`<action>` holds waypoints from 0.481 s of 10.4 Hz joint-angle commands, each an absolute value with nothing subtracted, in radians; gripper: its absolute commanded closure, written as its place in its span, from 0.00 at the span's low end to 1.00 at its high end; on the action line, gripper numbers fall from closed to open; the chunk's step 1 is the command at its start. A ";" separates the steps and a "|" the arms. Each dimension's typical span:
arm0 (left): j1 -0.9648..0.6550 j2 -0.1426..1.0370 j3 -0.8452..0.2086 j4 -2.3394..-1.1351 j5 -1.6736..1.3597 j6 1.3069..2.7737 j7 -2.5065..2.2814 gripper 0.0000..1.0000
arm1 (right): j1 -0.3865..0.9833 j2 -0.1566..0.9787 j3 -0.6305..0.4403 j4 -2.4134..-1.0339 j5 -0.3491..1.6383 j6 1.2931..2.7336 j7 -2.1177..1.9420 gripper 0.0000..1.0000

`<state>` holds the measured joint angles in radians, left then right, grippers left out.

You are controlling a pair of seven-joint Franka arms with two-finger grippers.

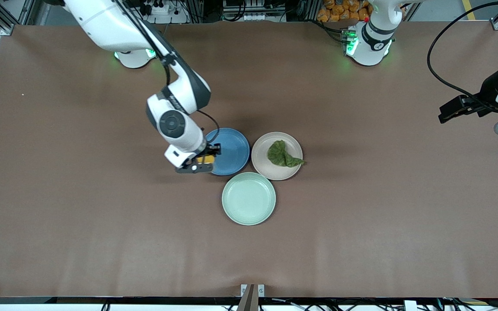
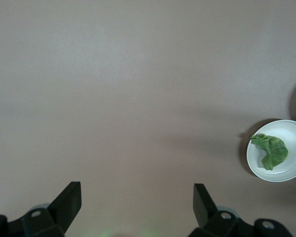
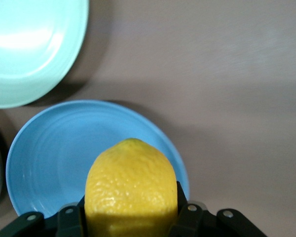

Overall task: Place lemon and lettuce in plates
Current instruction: 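Carry the lemon with the right gripper over the blue plate, then lower the lemon onto the blue plate and open the right gripper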

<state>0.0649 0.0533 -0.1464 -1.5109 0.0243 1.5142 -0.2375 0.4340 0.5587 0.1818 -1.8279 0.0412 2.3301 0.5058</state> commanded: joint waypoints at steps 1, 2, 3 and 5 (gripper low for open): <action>0.067 0.035 -0.143 -1.522 0.005 1.508 -0.213 0.00 | 0.485 0.618 0.175 -1.813 0.035 2.388 0.529 0.94; 0.067 0.034 -0.141 -1.522 0.005 1.508 -0.215 0.00 | 0.489 0.627 0.173 -1.813 0.034 2.394 0.529 0.93; 0.067 0.034 -0.143 -1.522 0.005 1.508 -0.213 0.00 | 0.491 0.630 0.172 -1.813 0.032 2.395 0.529 0.92; 0.067 0.035 -0.143 -1.522 0.005 1.508 -0.213 0.00 | 0.489 0.634 0.172 -1.813 0.020 2.395 0.528 0.75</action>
